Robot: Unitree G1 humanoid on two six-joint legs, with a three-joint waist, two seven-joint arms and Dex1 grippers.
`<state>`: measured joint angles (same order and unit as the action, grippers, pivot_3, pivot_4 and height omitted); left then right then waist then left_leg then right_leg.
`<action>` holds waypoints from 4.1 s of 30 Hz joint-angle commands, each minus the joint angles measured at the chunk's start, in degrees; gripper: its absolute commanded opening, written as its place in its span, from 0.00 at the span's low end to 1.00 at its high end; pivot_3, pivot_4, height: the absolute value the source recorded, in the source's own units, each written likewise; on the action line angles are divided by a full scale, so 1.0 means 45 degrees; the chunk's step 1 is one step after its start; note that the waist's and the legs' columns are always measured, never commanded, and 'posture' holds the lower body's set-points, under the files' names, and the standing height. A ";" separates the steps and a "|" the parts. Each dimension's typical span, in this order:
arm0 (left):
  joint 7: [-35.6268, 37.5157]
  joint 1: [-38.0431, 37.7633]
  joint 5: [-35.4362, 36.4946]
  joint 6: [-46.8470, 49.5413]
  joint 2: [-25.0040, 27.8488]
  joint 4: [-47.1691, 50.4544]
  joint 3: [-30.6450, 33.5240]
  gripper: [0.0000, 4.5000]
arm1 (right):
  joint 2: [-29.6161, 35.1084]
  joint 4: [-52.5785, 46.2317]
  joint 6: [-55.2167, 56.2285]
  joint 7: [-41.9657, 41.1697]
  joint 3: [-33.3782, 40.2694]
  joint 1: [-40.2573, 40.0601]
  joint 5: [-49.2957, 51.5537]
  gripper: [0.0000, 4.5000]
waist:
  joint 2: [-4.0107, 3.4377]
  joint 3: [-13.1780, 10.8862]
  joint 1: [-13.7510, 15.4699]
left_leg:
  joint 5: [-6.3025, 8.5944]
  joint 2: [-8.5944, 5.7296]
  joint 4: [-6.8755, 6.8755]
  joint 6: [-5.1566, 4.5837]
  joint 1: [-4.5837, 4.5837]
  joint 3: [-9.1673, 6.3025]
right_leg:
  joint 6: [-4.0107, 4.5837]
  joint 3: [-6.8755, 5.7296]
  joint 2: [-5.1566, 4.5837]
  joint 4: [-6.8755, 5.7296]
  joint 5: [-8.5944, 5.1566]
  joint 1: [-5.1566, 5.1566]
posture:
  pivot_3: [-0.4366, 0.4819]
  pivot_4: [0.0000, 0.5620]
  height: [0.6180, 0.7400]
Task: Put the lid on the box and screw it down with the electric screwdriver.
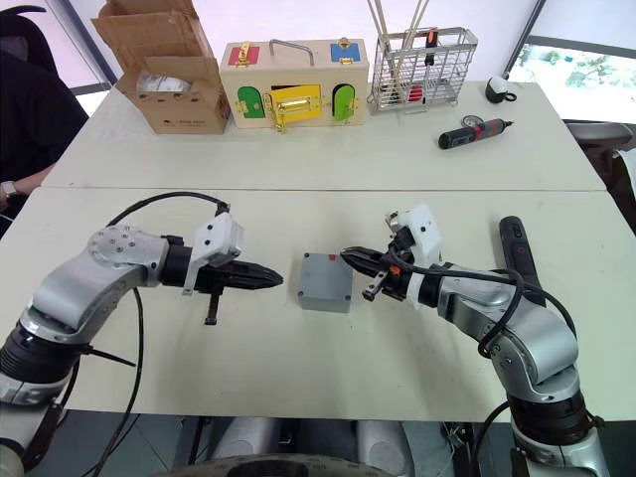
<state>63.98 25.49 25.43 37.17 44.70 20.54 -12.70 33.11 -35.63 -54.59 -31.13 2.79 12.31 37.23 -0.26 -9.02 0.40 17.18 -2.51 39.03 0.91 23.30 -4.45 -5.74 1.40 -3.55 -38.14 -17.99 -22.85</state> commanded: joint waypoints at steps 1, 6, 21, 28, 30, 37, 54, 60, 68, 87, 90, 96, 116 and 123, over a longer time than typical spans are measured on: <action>-0.0053 0.0040 0.0049 -0.0028 0.0007 0.0384 0.0160 0.00 | 0.0156 -0.0131 0.0257 -0.0042 0.0128 -0.0042 0.0028 0.01 | 0.0000 0.0000 0.0001 | 0.0000 0.0000 0.0000 0.0000 0.0000 0.0000 | 0.0000 0.0000 0.0000 0.0000 0.0000 0.0000 | 0.48 0.27 1.00; -0.0184 -0.0018 0.0102 0.0037 -0.0039 0.0460 0.0175 0.00 | 0.0194 -0.0052 0.0263 -0.0037 0.0356 -0.0225 0.0128 0.01 | 0.0000 0.0000 0.0000 | 0.0000 0.0000 0.0000 0.0000 0.0000 0.0000 | 0.0000 0.0000 0.0000 0.0000 0.0000 0.0000 | 0.48 0.27 1.00; -0.0365 -0.0060 0.0118 0.0003 -0.0108 0.0470 0.0205 0.00 | 0.0216 0.0596 0.0859 -0.0015 0.0096 -0.0197 -0.0350 0.01 | 0.0000 0.0000 0.0000 | 0.0000 0.0000 0.0000 0.0000 0.0000 0.0000 | 0.0000 0.0000 0.0000 -0.0001 0.0000 -0.0001 | 0.48 0.27 1.00; -0.0441 -0.0018 0.0107 0.0014 -0.0187 0.0467 0.0131 0.00 | -0.0112 0.0733 0.0946 0.0087 -0.0160 -0.0143 -0.0469 0.01 | 0.0000 0.0000 -0.0002 | 0.0000 0.0000 0.0000 0.0000 -0.0001 0.0000 | 0.0000 0.0000 0.0001 -0.0001 0.0000 0.0000 | 0.48 0.27 1.00; -0.0451 -0.0014 0.0092 0.0009 -0.0199 0.0454 0.0136 0.00 | -0.0165 0.0740 0.0926 0.0087 -0.0179 -0.0121 -0.0409 0.01 | 0.0000 0.0000 0.0000 | 0.0000 0.0000 0.0000 0.0000 0.0000 0.0000 | 0.0000 0.0000 0.0001 -0.0001 0.0000 0.0000 | 0.48 0.27 1.00; -0.0546 -0.0027 0.0081 0.0024 -0.0293 0.0456 0.0144 0.00 | -0.0019 0.0815 0.0946 0.0020 -0.0308 -0.0170 -0.0543 0.01 | 0.0000 0.0000 -0.0001 | 0.0000 0.0000 0.0000 0.0000 -0.0001 0.0000 | 0.0000 0.0000 0.0001 -0.0001 0.0000 0.0000 | 0.48 0.27 1.00; -0.0717 0.0020 0.0036 0.0013 -0.0569 0.0373 0.0061 0.00 | 0.0062 0.1069 0.1080 -0.0139 -0.0532 -0.0251 -0.1008 0.01 | 0.0000 0.0000 0.0002 | 0.0000 0.0000 0.0000 0.0001 -0.0001 0.0000 | 0.0000 0.0000 0.0001 -0.0001 0.0000 -0.0001 | 0.48 0.27 1.00; -0.0698 0.0078 0.0465 0.0225 -0.0697 0.0390 0.0397 0.00 | 0.0009 0.1059 0.1088 -0.0145 -0.0542 -0.0228 -0.1054 0.07 | 0.0000 0.0000 0.0003 | 0.0000 0.0000 0.0000 0.0001 -0.0001 0.0000 | 0.0000 0.0000 0.0001 -0.0001 0.0000 0.0000 | 0.48 0.27 1.00; -0.0763 0.0810 0.1747 0.1041 -0.0982 -0.0198 0.1547 0.00 | 0.0463 0.0817 0.0565 -0.0381 0.0042 0.0072 -0.0678 0.81 | 0.0000 0.0000 -0.0004 | 0.0000 0.0000 0.0003 0.0001 -0.0001 0.0000 | 0.0000 -0.0001 0.0002 -0.0003 0.0000 -0.0001 | 0.48 0.27 1.00; 0.1250 0.2105 -0.0350 -0.2697 -0.2488 -0.1191 -0.1074 0.00 | 1.0957 1.0872 -0.4034 -0.7847 -0.2623 0.6167 -0.1353 0.99 | -0.0031 -0.0012 -0.0219 | 0.0015 0.0014 -0.0011 -0.0029 0.0004 0.0084 | 0.0000 0.0020 -0.0011 0.0020 -0.0001 -0.0022 | 0.48 0.27 1.00; 0.1237 0.2013 -0.0484 -0.2906 -0.2574 -0.1106 -0.1138 0.00 | 1.0753 1.2189 -0.4333 -0.8554 -0.4220 0.7376 -0.2555 0.99 | -0.0032 -0.0012 -0.0281 | 0.0016 0.0015 -0.0009 -0.0030 0.0003 0.0094 | 0.0000 0.0032 -0.0009 0.0014 -0.0001 -0.0029 | 0.48 0.27 1.00; 0.0645 0.1329 -0.0265 -0.2410 -0.2724 -0.0069 -0.1067 0.00 | 0.9314 1.5277 -0.5735 -0.8765 -0.6578 0.8975 -0.4281 0.99 | -0.0036 -0.0012 -0.0208 | 0.0014 0.0015 -0.0009 -0.0026 0.0029 0.0110 | 0.0000 0.0055 -0.0013 0.0010 -0.0001 -0.0068 | 0.48 0.27 1.00; -0.1197 -0.0035 -0.0035 -0.1409 -0.3000 0.1012 -0.0932 0.00 | 0.7079 1.6802 -0.4131 -0.9292 -0.8345 0.9097 -0.7286 0.99 | -0.0007 0.0004 0.0049 | 0.0002 0.0010 0.0027 -0.0003 0.0028 0.0120 | -0.0001 0.0059 -0.0015 0.0006 0.0003 -0.0059 | 0.48 0.27 1.00; -0.1468 -0.0137 -0.0169 -0.1450 -0.3049 0.0967 -0.0964 0.00 | 0.6591 1.7097 -0.3094 -0.9498 -0.8580 0.8694 -0.8298 0.57 | 0.0062 0.0045 0.0057 | 0.0001 0.0010 0.0029 -0.0001 0.0021 0.0116 | -0.0001 0.0053 -0.0015 0.0007 0.0002 -0.0048 | 0.48 0.27 1.00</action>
<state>57.83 24.97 24.37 30.99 31.08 23.25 -18.16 64.67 40.30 -69.77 -73.21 -35.30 52.34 -0.06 0.02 -8.82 0.66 17.18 -2.46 39.16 0.90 23.38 -3.92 -5.74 1.64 -3.62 -38.11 -17.98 -23.07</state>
